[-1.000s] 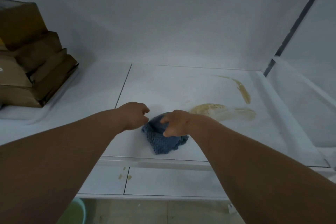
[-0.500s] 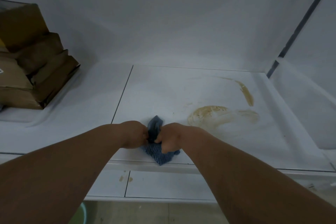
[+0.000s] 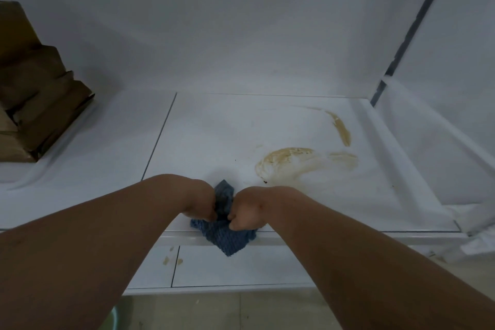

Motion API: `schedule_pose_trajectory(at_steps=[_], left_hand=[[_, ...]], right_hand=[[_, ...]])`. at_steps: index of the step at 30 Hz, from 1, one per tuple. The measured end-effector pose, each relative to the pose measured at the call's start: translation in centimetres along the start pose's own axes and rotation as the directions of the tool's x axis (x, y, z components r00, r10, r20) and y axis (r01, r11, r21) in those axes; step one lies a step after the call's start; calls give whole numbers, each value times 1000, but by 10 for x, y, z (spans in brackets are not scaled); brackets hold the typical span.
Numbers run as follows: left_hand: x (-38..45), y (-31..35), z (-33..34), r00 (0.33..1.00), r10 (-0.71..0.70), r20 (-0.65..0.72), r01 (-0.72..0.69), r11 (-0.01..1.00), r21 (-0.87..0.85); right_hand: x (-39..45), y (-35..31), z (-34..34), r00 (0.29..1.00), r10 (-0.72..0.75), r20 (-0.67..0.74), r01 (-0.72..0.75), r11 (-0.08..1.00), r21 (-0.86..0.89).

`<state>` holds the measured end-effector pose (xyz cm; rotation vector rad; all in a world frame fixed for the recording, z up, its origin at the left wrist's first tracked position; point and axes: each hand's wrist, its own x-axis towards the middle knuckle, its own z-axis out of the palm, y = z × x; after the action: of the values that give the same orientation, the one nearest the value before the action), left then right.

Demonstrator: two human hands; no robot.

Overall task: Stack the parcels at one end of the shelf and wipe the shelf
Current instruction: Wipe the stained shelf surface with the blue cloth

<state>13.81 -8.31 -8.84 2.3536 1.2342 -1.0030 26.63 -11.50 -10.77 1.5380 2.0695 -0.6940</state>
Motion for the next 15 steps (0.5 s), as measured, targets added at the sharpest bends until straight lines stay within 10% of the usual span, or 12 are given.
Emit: schedule_pose_trajectory(at_steps=[15], left_hand=[[52,-37,-12,950,-39,-309,17,997,-76]], right_hand=[[58,20,-18,959,37,-279,-2,993,122]])
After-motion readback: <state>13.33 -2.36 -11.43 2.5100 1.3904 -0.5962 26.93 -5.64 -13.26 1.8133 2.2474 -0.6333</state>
